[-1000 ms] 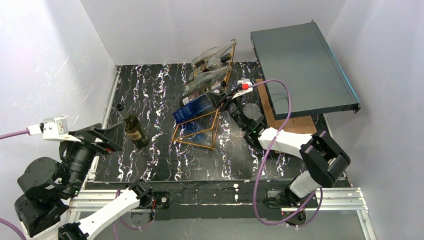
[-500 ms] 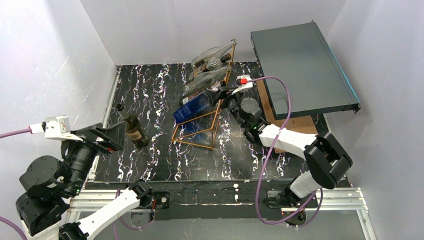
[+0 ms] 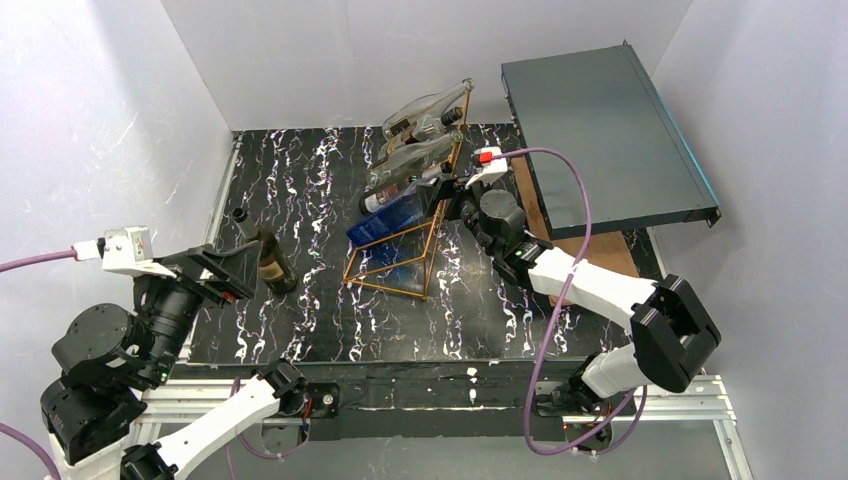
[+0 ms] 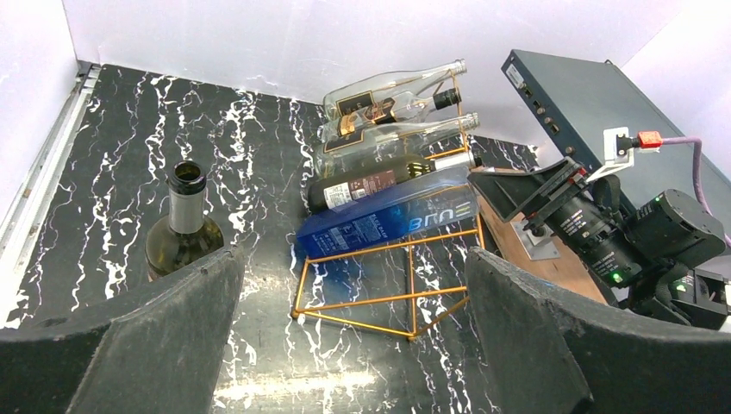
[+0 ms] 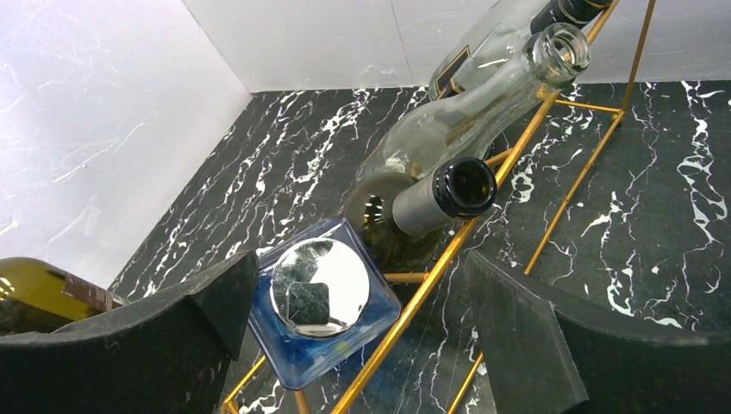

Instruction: Put the wine bottle on the wine rack

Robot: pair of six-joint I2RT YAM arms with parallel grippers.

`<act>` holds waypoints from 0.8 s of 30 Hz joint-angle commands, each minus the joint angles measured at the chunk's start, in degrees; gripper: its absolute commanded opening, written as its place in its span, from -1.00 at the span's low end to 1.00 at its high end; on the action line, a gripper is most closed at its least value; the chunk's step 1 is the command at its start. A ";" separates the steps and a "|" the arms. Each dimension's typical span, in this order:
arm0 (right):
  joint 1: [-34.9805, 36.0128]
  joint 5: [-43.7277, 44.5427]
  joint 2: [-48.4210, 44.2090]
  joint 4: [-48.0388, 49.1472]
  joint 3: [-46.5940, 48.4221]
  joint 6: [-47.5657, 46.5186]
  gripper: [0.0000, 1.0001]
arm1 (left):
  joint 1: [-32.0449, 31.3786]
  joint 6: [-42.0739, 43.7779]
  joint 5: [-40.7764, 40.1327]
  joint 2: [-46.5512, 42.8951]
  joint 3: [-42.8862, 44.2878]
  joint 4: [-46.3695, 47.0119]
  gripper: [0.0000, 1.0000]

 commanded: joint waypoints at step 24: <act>0.39 -4.38 -6.79 -21.50 5.00 -2.92 0.97 | -0.22 -3.15 2.20 4.79 -2.74 0.35 0.99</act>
